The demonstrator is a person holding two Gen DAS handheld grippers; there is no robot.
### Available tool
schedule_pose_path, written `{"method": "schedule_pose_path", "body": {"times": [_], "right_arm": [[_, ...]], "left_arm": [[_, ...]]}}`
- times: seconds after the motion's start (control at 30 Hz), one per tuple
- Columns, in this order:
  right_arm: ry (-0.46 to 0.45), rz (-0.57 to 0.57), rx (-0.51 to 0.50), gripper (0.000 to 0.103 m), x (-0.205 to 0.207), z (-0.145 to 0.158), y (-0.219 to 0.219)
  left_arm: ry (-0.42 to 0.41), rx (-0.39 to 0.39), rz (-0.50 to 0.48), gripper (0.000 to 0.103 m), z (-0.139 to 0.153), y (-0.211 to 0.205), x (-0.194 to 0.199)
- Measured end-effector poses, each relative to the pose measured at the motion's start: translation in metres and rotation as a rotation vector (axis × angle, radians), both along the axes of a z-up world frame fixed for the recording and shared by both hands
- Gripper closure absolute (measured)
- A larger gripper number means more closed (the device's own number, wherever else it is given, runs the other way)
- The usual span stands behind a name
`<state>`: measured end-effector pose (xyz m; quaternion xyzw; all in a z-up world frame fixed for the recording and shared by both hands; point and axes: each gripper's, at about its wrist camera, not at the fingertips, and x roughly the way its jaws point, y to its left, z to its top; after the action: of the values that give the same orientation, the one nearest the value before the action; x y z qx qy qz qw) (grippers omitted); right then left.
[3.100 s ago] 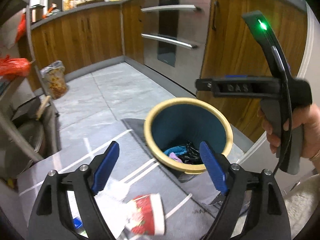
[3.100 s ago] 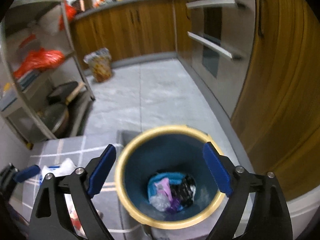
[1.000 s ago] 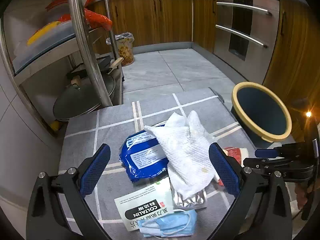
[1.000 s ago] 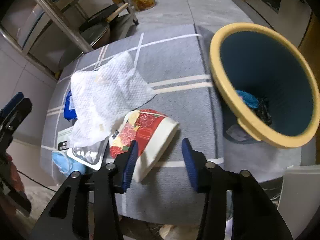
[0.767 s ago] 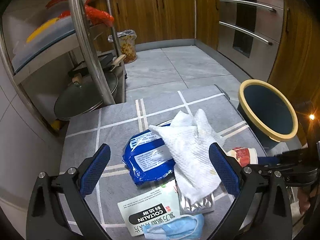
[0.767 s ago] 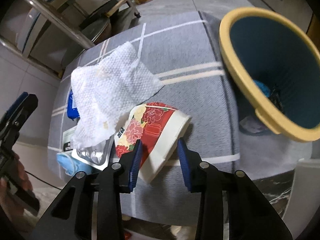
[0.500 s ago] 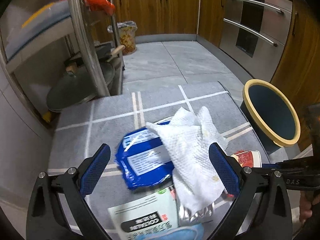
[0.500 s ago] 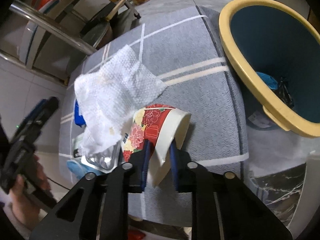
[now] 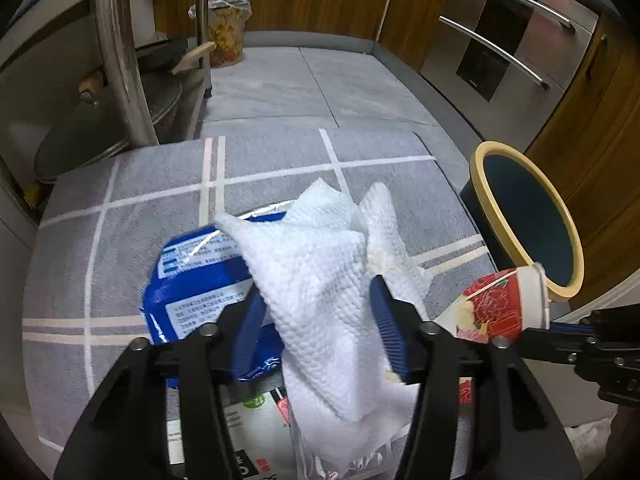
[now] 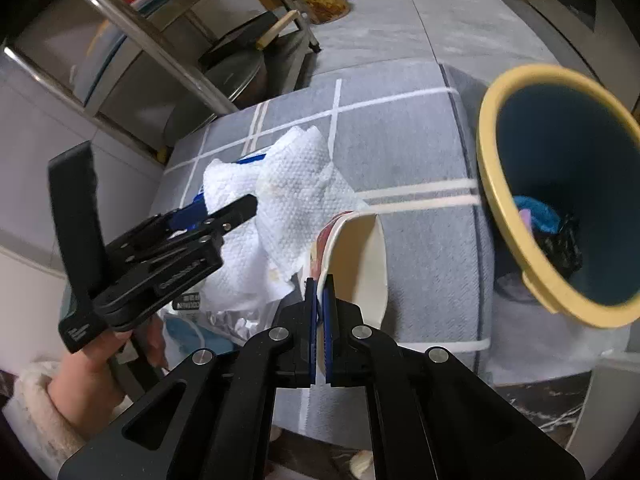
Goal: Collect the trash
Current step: 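Grasp the white wet wipe with the left tool while the right tool grasps the red floral cup, then carry the wipe with the left tool over the bin while the right tool carries the cup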
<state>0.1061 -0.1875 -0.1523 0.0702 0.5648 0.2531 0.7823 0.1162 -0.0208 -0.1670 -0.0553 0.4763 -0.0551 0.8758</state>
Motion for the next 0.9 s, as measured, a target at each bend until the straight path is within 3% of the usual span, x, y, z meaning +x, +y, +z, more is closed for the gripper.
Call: {"method": "schedule_pose_path", "body": {"times": [0.03, 0.1, 0.17, 0.6, 0.9], "right_arm": [[-0.004, 0.002, -0.007, 0.099, -0.001, 0.001, 0.001], [-0.007, 0.006, -0.018, 0.099, -0.001, 0.002, -0.003], [-0.013, 0.009, -0.030, 0.099, -0.001, 0.003, -0.003], [-0.106, -0.056, 0.001, 0.099, 0.007, 0.041, -0.022], [-0.224, -0.097, -0.026, 0.099, 0.012, 0.073, -0.053]], "left_arm": [[0.001, -0.001, -0.003, 0.061, -0.001, -0.001, 0.001], [0.002, -0.004, -0.016, 0.084, -0.002, -0.003, 0.001], [-0.002, -0.013, -0.033, 0.098, -0.001, -0.004, 0.001], [-0.204, -0.018, -0.113, 0.099, 0.065, -0.027, -0.003], [-0.328, 0.019, -0.187, 0.099, 0.112, -0.067, -0.007]]}}
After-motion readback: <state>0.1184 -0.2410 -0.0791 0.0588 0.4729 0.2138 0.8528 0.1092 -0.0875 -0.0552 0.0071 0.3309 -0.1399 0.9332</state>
